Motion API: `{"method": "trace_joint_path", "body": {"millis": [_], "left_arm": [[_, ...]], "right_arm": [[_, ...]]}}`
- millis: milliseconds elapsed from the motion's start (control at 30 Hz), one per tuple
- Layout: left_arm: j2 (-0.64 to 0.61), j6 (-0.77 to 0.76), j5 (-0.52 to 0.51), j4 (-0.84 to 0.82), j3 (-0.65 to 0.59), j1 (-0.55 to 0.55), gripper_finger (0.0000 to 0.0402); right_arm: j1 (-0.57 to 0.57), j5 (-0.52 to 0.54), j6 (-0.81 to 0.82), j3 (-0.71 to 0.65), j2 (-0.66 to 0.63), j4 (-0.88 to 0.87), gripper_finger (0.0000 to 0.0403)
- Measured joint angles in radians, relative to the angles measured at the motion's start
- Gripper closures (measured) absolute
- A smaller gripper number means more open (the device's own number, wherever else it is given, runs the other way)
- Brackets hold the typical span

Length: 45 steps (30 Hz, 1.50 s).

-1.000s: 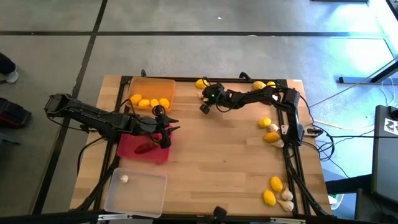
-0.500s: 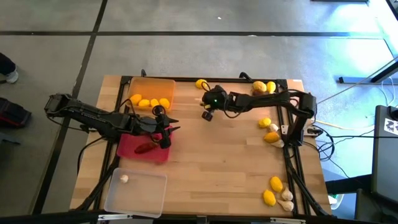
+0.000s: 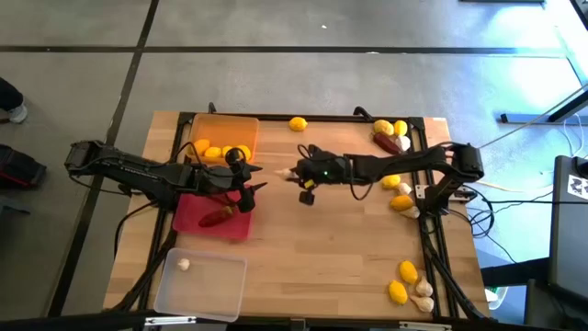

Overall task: Sort produce into baskets
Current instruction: Put the garlic into the transparent bin

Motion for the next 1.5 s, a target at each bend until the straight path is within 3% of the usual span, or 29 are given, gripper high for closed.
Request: {"method": "trace_joint_path", "body": {"millis": [400, 867, 1500], "left_arm": [[0.0, 0.004, 0.019, 0.007, 0.0, -0.035, 0.0169], [0.0, 0.038, 0.178, 0.067, 0.0, -0.033, 0.017], [0.0, 0.115, 0.183, 0.109, 0.001, -0.033, 0.0298]], "right_arm": [[0.059, -0.143, -0.086, 0.0, -0.036, 0.067, 0.0309], [0.059, -0.157, -0.095, 0.0, -0.034, 0.102, 0.0309], [0.059, -0.157, -0.112, 0.0, -0.023, 0.167, 0.0309]]}}
